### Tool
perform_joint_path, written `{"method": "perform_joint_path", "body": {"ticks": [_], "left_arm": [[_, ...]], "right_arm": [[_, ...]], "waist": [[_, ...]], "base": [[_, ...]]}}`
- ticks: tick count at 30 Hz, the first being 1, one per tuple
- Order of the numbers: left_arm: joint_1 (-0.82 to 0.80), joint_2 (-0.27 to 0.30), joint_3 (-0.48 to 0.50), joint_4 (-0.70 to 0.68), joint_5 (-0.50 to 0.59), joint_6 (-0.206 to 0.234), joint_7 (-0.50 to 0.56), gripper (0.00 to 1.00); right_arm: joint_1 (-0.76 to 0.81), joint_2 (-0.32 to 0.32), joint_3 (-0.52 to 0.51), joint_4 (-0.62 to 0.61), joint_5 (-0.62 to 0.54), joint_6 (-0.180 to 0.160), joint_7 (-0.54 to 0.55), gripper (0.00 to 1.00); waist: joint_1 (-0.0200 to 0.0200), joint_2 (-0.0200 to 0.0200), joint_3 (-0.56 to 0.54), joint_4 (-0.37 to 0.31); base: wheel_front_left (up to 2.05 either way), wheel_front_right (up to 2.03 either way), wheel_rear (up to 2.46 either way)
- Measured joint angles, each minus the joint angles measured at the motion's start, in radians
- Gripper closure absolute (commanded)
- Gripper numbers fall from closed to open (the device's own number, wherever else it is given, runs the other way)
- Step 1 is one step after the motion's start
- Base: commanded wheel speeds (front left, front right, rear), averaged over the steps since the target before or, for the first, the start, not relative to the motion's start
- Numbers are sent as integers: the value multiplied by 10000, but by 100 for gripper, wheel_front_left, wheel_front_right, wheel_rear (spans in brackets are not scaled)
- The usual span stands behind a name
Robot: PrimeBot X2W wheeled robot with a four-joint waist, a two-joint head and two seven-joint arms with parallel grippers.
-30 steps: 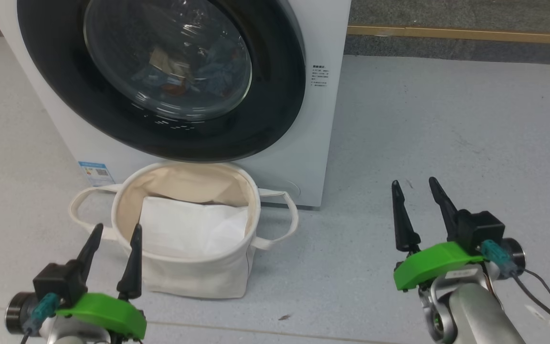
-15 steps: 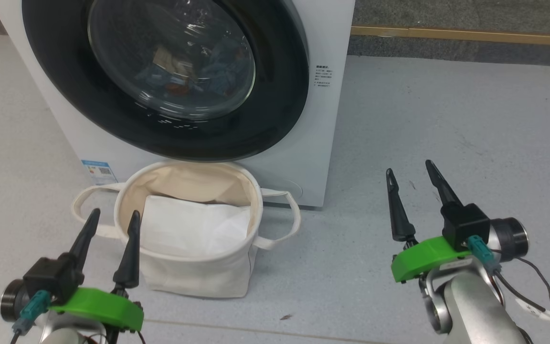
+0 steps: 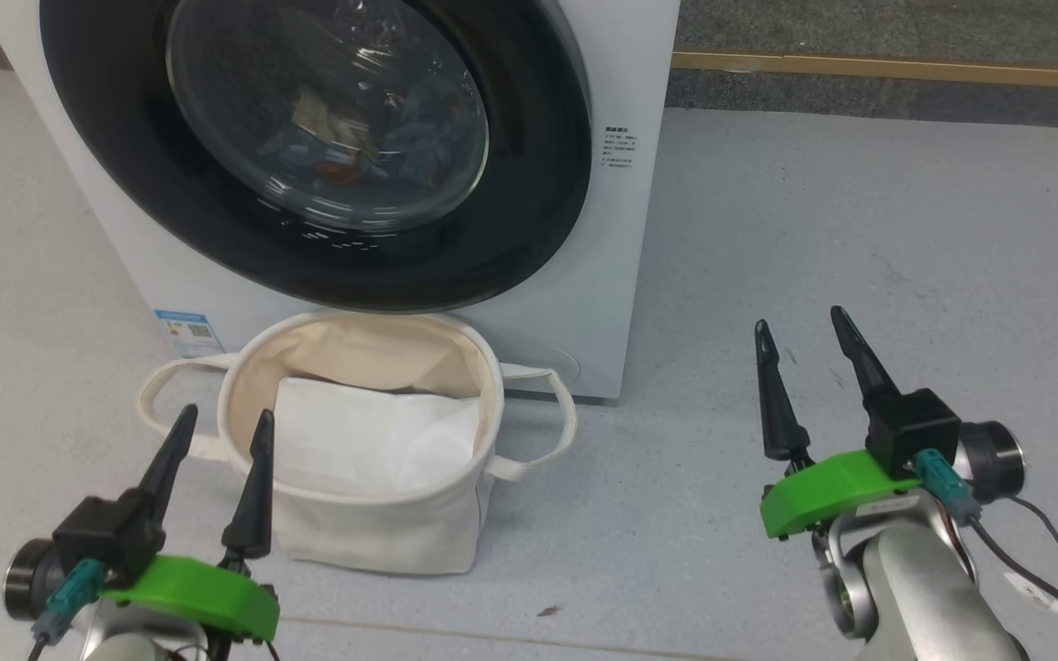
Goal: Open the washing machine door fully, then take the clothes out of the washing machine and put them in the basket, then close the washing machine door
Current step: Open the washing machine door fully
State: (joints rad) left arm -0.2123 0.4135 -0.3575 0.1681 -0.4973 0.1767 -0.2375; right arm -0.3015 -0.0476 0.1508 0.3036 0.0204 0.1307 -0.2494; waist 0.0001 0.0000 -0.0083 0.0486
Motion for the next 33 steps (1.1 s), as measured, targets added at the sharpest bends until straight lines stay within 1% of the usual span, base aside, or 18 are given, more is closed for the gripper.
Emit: {"method": "perform_joint_path", "body": {"ticks": [7, 10, 15, 17, 21, 22, 23, 24, 29, 31, 33], "left_arm": [[3, 2, -8, -6, -2, 12, 82, 0], [3, 2, -12, -13, -2, 86, 82, 0], [3, 2, -10, -42, -2, 128, 82, 0], [3, 0, -12, -46, -2, 178, 82, 0], [3, -6, -29, -46, -2, 180, 81, 0], [3, -6, -56, -46, -2, 180, 81, 0], [1, -12, -94, -46, -2, 180, 81, 0], [0, -31, -130, -46, -2, 180, 81, 0], [-127, -174, -180, -46, -23, 169, 63, 0], [-280, -270, -190, -48, -77, 153, 50, 0], [-420, -364, -217, -65, -61, 96, -21, 0]], "right_arm": [[5, -2, 69, -23, 81, 0, 0, 0], [7, -2, 82, -69, 81, 0, 0, 0], [7, -4, 115, -75, 362, 0, 0, 0], [3, -6, 161, -54, 575, 0, 0, 0], [-16, -8, 163, 81, 1377, 0, 0, 0], [-42, -8, 163, 105, 1712, 0, 0, 16], [-94, -8, 159, 144, 2127, 0, 0, 92], [-178, -10, 163, 224, 2638, 0, 0, 100], [-993, -19, 92, 821, 4980, 0, 79, 100], [-1446, -213, 82, 932, 6002, 0, 554, 100], [-1962, -556, -17, 1003, 7189, 0, 1360, 100]], "waist": [[0, 0, -3, -7], [0, 0, 12, -14], [0, 0, 54, -44], [0, 0, 73, -49], [0, 0, 107, -13], [0, 0, 132, 5], [0, 0, 170, 29], [0, 0, 216, 60], [0, 0, 581, 188], [0, 0, 800, 243], [0, 0, 1050, 308]], "base": [[0, 0, 0], [0, 0, 0], [0, 0, 0], [0, 0, 0], [0, 0, 0], [0, 0, 0], [0, 0, 0], [0, 0, 0], [0, 0, 0], [0, 0, 0], [0, 0, 0]]}}
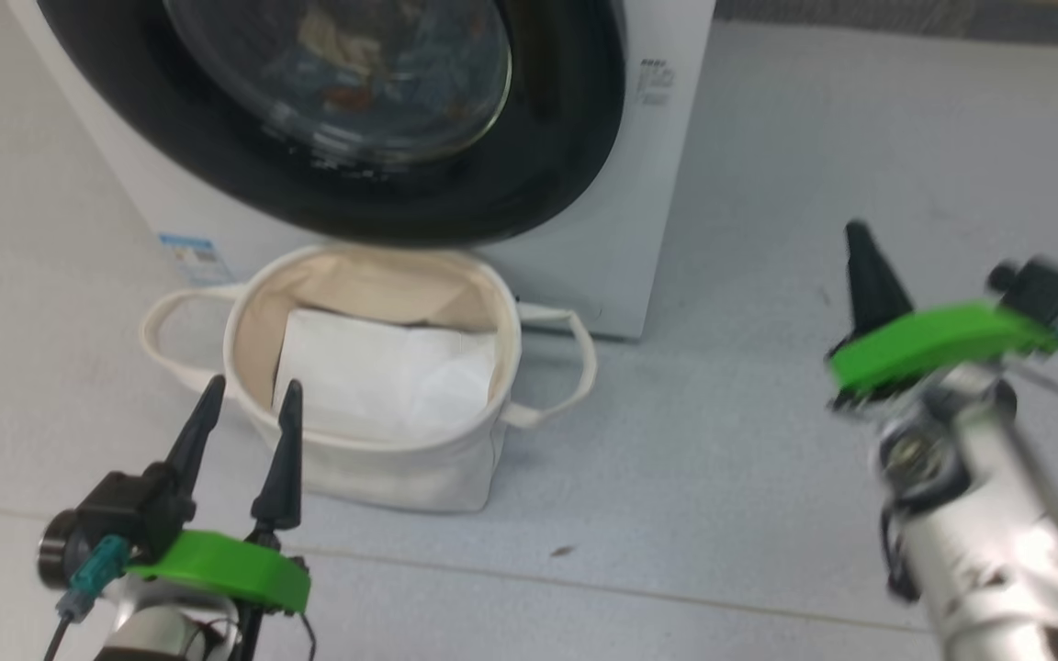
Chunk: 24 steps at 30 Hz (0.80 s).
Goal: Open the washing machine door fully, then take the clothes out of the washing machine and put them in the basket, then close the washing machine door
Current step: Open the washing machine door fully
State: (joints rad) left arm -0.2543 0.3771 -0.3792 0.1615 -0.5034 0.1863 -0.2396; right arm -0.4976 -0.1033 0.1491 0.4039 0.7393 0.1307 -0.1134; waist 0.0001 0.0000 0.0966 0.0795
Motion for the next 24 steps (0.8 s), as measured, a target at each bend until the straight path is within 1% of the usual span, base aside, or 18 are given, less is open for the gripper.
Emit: {"method": "perform_joint_path", "body": {"ticks": [2, 5, 8, 9, 11, 14, 16, 20, 23, 24], "left_arm": [[-97, -153, 2, -50, 0, -54, -50, 0], [-198, -428, 13, -50, 81, -209, -92, 0], [-256, -727, 56, 23, 180, -349, -100, 0], [-307, -941, 123, 82, 291, -474, -100, 0], [-400, -1162, 230, 142, 410, -637, -100, 0], [-562, -1509, 426, 274, 587, -895, -100, 0], [-654, -1749, 533, 376, 715, -1083, -102, 0], [-820, -2240, 729, 633, 1001, -1432, -102, 0], [-893, -2564, 782, 865, 1256, -1699, -102, 0], [-893, -2564, 782, 865, 1256, -1699, -102, 0]], "right_arm": [[-509, -324, -192, 12, 1547, -2, 1037, 100], [-1256, -878, -506, 6, 3384, -2, 2545, 100], [-1956, -1499, -853, 42, 4481, -2, 3661, 100], [-2439, -1764, -1058, 199, 5120, -2, 4349, 100], [-2979, -1879, -1260, 510, 5699, -2, 4964, 100], [-3856, -2042, -1498, 1204, 6207, -2, 5636, 100], [-4479, -2167, -1549, 1676, 6261, -2, 5940, 100], [-5713, -2197, -1546, 2591, 6454, -4, 6589, 100], [-6387, -2236, -1453, 3235, 6456, -4, 6953, 100], [-6387, -2236, -1453, 3235, 6456, -4, 6953, 100]], "waist": [[0, 0, 261, 84], [0, 0, 658, 257], [0, 0, 1018, 495], [0, 0, 1249, 669], [0, 0, 1484, 841], [0, 0, 1813, 1107], [0, 0, 2026, 1290], [1, 0, 2394, 1666], [0, 0, 2544, 2002], [0, 0, 2544, 2002]], "base": [[0, 0, 0], [0, 0, 0], [0, 0, 0], [0, 0, 0], [0, 0, 0], [0, 0, 0], [0, 0, 0], [0, 0, 0], [0, 0, 0], [0, 0, 0]]}}
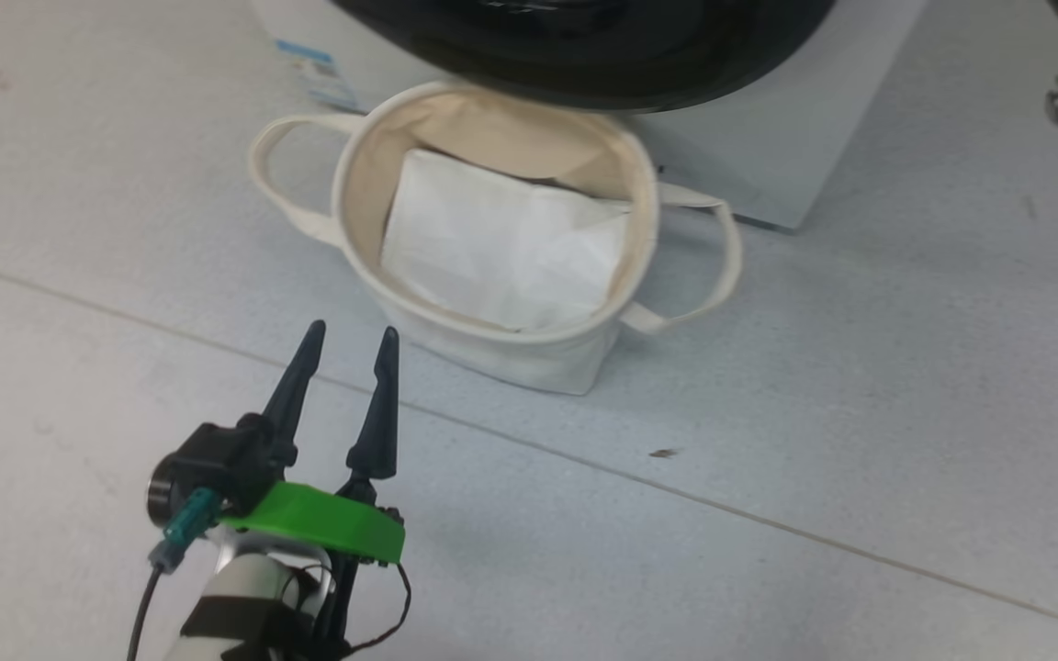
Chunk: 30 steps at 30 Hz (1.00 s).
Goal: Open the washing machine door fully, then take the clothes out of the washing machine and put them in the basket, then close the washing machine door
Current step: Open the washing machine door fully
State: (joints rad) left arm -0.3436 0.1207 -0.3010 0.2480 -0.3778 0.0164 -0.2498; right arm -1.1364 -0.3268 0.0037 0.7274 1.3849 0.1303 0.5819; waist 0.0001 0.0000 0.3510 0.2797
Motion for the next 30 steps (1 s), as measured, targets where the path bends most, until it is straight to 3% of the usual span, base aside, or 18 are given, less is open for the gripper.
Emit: {"method": "perform_joint_path", "body": {"ticks": [7, 15, 25, 30], "left_arm": [[1, -430, 280, 221, 449, -403, 0, 0], [-50, -755, 293, 217, 608, -706, 0, 0], [-233, -842, 105, -23, 543, -686, 0, 0], [-336, -855, -42, -63, 385, -604, 0, 0]], "right_arm": [[-1207, 0, 222, 1074, -221, 0, 127, 100], [-2113, -171, 238, 1542, -541, 0, -625, 100], [-2147, -150, 612, 1327, -826, 2, -1333, 100], [-2156, -194, 775, 922, -692, -8, -1141, 100]], "waist": [[0, 0, 313, 523], [0, 0, 897, 957], [0, 0, 1406, 1291], [0, 0, 1464, 1377]], "base": [[0, 0, 0], [0, 0, 0], [0, 0, 0], [0, 0, 0]]}}
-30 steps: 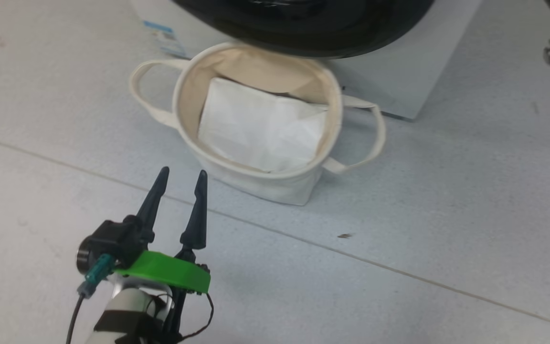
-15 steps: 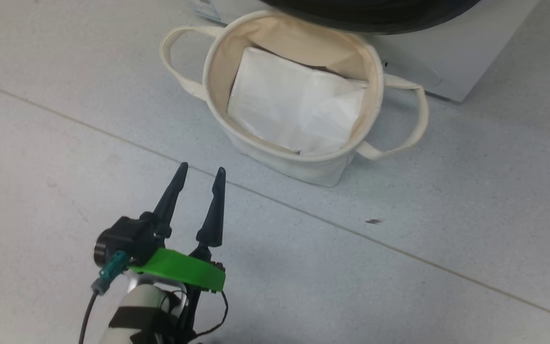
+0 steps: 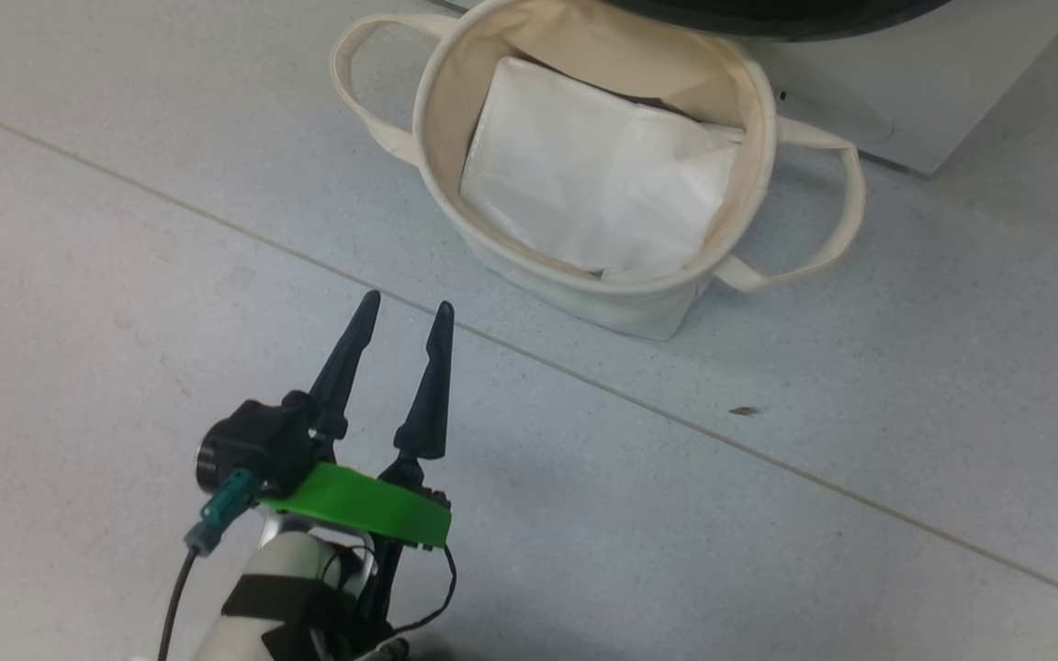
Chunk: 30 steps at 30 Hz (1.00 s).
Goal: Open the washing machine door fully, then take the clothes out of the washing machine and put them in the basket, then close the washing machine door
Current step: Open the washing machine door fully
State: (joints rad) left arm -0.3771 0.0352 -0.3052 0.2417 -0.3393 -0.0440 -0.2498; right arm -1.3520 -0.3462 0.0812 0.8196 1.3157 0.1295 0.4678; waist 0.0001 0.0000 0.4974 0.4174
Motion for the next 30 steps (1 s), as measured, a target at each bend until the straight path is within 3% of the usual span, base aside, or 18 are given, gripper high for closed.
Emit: {"method": "perform_joint_path", "body": {"ticks": [10, 30], "left_arm": [[198, 0, 297, 203, -54, -10, 0, 0], [1368, 10, 947, 581, 349, -184, 0, 0]], "right_arm": [[1289, 157, 589, -1398, 389, 0, 219, 100], [3824, 980, 1630, -1904, 1118, 10, 393, 100]], "waist": [[0, 0, -834, -233], [-1, 1, -2680, -517]], "base": [[0, 0, 0], [0, 0, 0]]}}
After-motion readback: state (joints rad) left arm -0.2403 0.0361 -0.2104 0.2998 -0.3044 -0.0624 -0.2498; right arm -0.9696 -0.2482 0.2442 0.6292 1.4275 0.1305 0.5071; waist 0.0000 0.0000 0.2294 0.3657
